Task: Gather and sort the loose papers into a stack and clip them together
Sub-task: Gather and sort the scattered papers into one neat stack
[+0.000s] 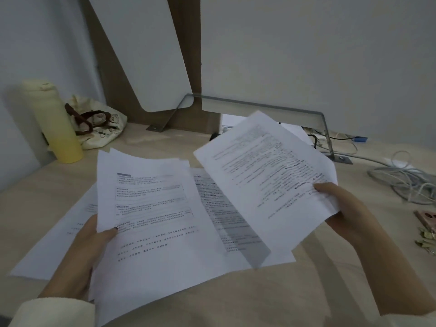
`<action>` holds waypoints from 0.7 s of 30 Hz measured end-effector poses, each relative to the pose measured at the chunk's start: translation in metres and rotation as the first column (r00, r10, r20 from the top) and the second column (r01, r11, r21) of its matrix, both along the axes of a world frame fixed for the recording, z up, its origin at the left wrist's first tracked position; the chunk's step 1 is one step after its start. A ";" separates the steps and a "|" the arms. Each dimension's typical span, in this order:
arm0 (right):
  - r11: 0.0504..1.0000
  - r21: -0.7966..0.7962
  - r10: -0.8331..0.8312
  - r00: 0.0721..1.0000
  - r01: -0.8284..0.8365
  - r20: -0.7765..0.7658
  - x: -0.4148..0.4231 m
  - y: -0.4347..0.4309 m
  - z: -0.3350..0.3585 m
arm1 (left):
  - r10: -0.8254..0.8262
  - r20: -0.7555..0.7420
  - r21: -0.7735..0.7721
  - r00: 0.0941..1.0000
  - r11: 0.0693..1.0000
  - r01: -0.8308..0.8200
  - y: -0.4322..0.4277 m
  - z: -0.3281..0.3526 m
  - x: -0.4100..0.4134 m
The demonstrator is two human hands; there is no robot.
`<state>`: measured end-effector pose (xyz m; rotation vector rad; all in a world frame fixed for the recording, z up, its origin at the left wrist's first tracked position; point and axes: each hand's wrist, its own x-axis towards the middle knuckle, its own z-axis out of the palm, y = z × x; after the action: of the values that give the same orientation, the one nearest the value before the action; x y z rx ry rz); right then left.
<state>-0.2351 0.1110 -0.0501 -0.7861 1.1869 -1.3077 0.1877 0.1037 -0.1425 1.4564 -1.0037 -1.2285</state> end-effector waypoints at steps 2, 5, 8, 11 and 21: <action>0.989 0.068 0.140 0.974 -0.130 -0.177 0.007 -0.002 0.003 | -0.060 -0.026 0.030 0.998 0.998 0.060 0.000 -0.007 0.001; 0.950 0.208 0.310 0.767 -0.231 -0.562 0.021 -0.013 0.002 | -0.074 -0.080 0.054 0.994 0.995 0.078 0.000 -0.008 0.004; 0.939 0.210 0.316 0.448 -0.271 -0.836 0.050 -0.032 0.008 | -0.131 -0.104 0.040 0.986 0.990 0.136 0.000 -0.007 0.007; 0.915 0.153 0.226 0.161 -0.372 -0.961 0.090 -0.055 0.011 | -0.140 -0.144 0.019 0.980 0.989 0.145 0.001 -0.009 0.008; 0.717 -0.036 -0.280 -0.241 -0.696 -0.929 0.256 -0.094 -0.018 | -0.002 -0.026 -0.011 1.000 1.000 0.002 -0.006 -0.004 -0.013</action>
<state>0.0206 0.0166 -0.0677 -2.9291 1.5102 -0.2905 0.1746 0.0980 -0.1461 1.4276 -0.9930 -1.2390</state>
